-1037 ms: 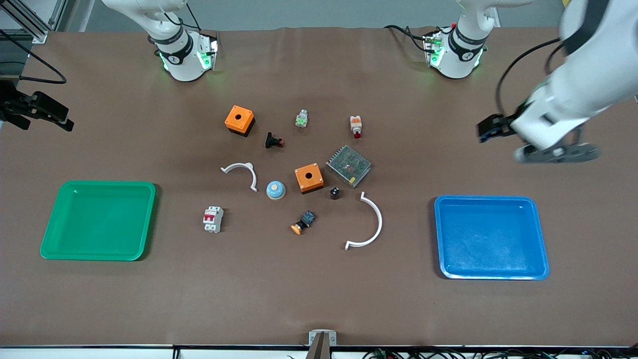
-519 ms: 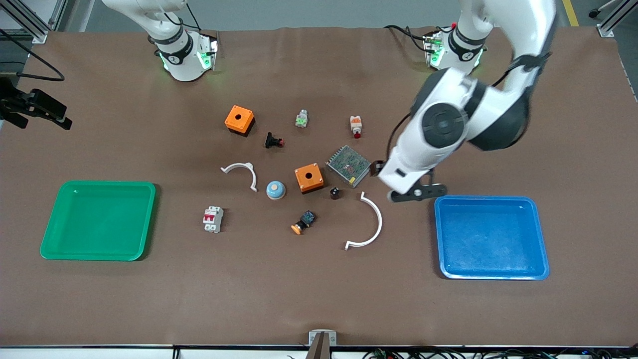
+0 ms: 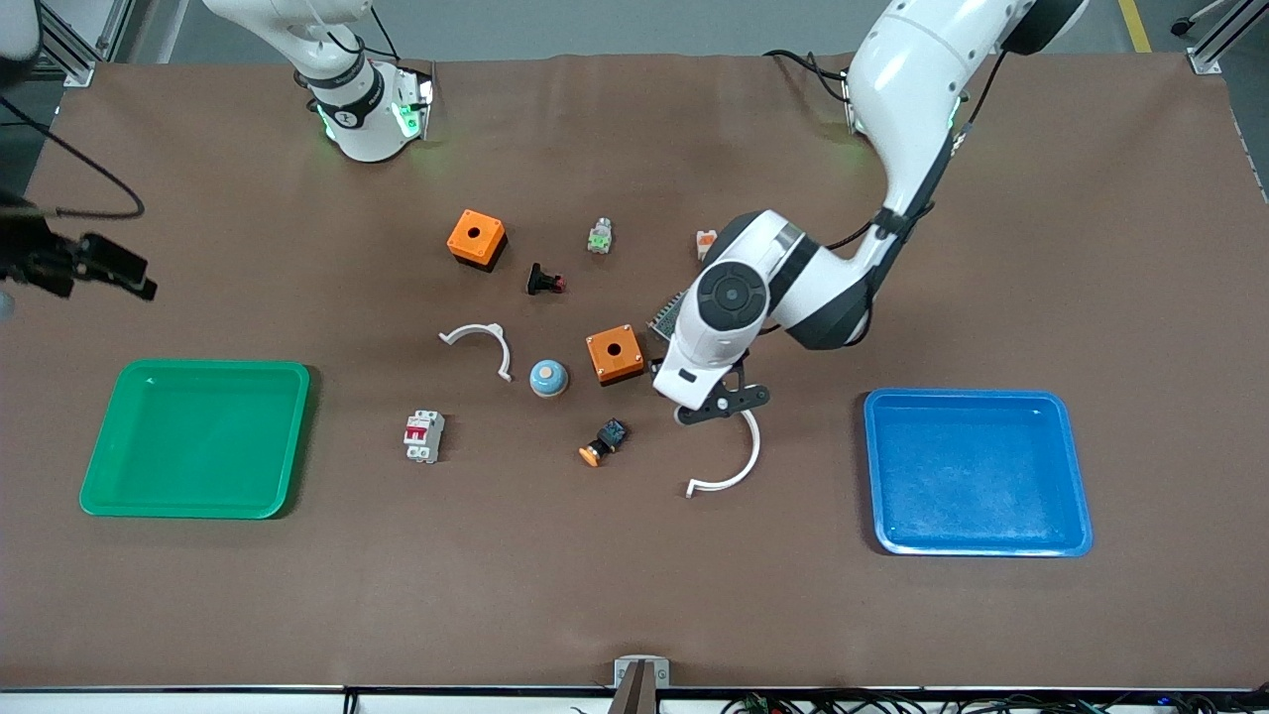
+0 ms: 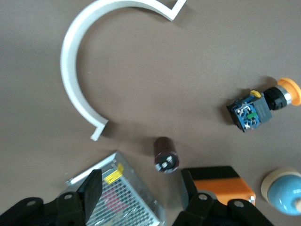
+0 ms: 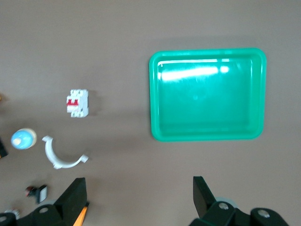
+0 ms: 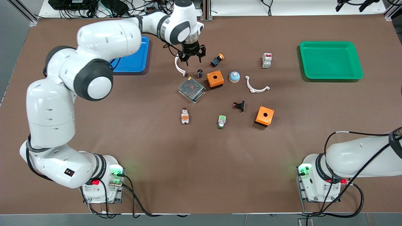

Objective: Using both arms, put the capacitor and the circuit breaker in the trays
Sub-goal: 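Grasp the black capacitor with the left gripper while the right gripper reaches the breaker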

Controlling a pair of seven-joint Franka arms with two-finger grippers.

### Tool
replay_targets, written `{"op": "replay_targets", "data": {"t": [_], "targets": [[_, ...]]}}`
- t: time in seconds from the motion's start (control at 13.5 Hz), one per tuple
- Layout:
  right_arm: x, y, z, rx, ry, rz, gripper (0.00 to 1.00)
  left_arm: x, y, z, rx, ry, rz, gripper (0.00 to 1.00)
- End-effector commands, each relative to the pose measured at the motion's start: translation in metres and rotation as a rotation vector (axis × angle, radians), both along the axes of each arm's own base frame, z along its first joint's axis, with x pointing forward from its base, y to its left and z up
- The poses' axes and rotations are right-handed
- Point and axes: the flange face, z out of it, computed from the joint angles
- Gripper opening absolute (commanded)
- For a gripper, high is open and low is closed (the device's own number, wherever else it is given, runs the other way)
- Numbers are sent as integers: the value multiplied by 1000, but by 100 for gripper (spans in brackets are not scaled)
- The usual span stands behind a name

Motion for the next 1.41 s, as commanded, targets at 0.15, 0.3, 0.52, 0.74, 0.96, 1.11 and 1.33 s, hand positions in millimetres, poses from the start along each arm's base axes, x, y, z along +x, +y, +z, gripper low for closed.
{"op": "replay_targets", "data": {"t": [0.15,0.3,0.52,0.74,0.96,1.11,1.33], "targets": [[47,9,-74,-1,41,53,100,-8,-27,-38,9,-31,31,69],[50,40,-83,8,41,69,100,-12,-28,-50,16,-21,26,64],[52,101,-111,21,43,-64,100,-15,-28,-66,28,-3,27,58],[45,147,-166,26,-2,-121,100,-20,-30,-72,42,-5,8,49],[50,172,-214,33,-14,-141,100,-16,-29,-69,39,-11,11,19],[57,180,-244,36,-33,-133,100,-10,-24,-63,41,-25,10,0],[60,198,-303,32,-37,-123,100,20,9,-18,54,-82,50,0]]}}
